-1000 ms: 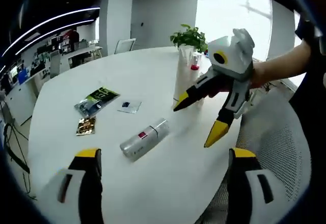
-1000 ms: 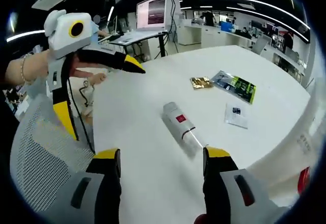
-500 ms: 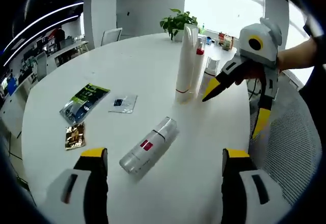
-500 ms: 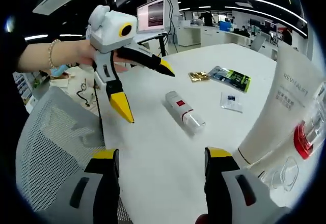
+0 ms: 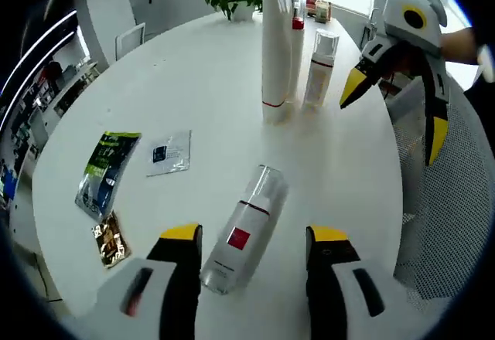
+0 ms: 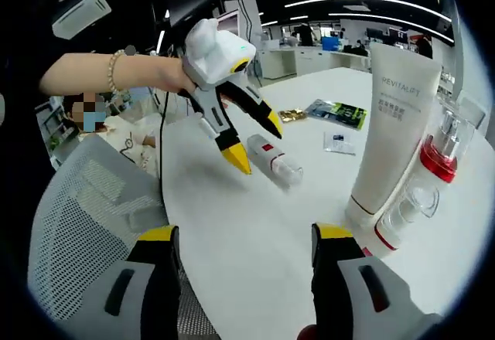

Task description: Arrange the skincare products in the storage area until every visible bottle or jar stands upright without overlapping.

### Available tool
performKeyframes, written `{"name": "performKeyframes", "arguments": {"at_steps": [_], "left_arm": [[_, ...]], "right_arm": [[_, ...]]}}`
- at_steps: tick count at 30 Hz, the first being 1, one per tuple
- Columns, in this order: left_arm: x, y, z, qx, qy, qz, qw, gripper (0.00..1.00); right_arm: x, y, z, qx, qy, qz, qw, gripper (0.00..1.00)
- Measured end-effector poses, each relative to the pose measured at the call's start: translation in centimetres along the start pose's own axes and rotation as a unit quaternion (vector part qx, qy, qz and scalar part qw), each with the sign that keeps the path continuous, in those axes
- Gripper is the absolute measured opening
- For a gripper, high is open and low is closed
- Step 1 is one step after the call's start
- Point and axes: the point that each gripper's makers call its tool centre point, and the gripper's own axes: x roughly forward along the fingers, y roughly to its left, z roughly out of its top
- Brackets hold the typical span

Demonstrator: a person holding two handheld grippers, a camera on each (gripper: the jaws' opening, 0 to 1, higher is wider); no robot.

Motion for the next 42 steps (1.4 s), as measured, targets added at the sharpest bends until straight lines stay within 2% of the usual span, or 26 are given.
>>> {"name": "performKeyframes", "arguments": {"at_steps": [1,2,5,9,17,21,24,32,36,38,42], "left_arm": [[0.2,-0.3,-0.3,0.002,0.016,-0.015,0.9998,0.41],[0.5,-0.1,-0.2,0.006,0.015,-0.018,0.9997,0.39],[1.0,0.3,-0.4,0.019,0.028,-0.018,0.9993,0.40],[1.1,-0.7,0.1,0.048,0.051,-0.017,0.9974,0.36],[1.4,0.2,-0.6,0.068,0.073,-0.015,0.9949,0.29],[1.6,0.3,-1.1,0.069,0.083,-0.014,0.9941,0.22],[1.4,0.4,-1.0,0.056,0.078,-0.011,0.9953,0.22],[0.7,0.4,-1.0,0.024,0.062,0.009,0.9977,0.22],[0.1,-0.3,0.3,-0.021,0.013,0.011,0.9996,0.22],[-1.2,-1.2,1.0,-0.035,-0.013,0.015,0.9992,0.22],[-2.3,-2.3,2.2,-0.062,-0.055,0.025,0.9962,0.22]], "right_arm": [[-0.2,-0.2,-0.1,0.002,-0.002,-0.002,1.0000,0.69],[-0.3,-0.3,-0.1,0.004,-0.003,-0.004,1.0000,0.69],[-0.7,-0.5,-0.3,0.009,-0.006,-0.009,0.9999,0.69],[-0.8,-1.0,-0.8,0.015,-0.007,-0.013,0.9998,0.69],[-0.7,-1.0,-0.8,0.019,-0.010,-0.011,0.9997,0.68],[-0.7,-1.0,-0.6,0.017,-0.012,-0.011,0.9997,0.67],[-1.1,-1.2,0.0,-0.005,-0.028,-0.028,0.9992,0.63],[-1.3,-1.0,0.1,0.009,-0.031,-0.024,0.9992,0.65],[-1.3,-0.5,0.7,0.033,-0.050,-0.020,0.9980,0.65],[-1.2,-0.1,1.5,0.056,-0.070,-0.016,0.9958,0.65],[-1.2,0.3,3.0,0.106,-0.112,-0.014,0.9879,0.64]]}}
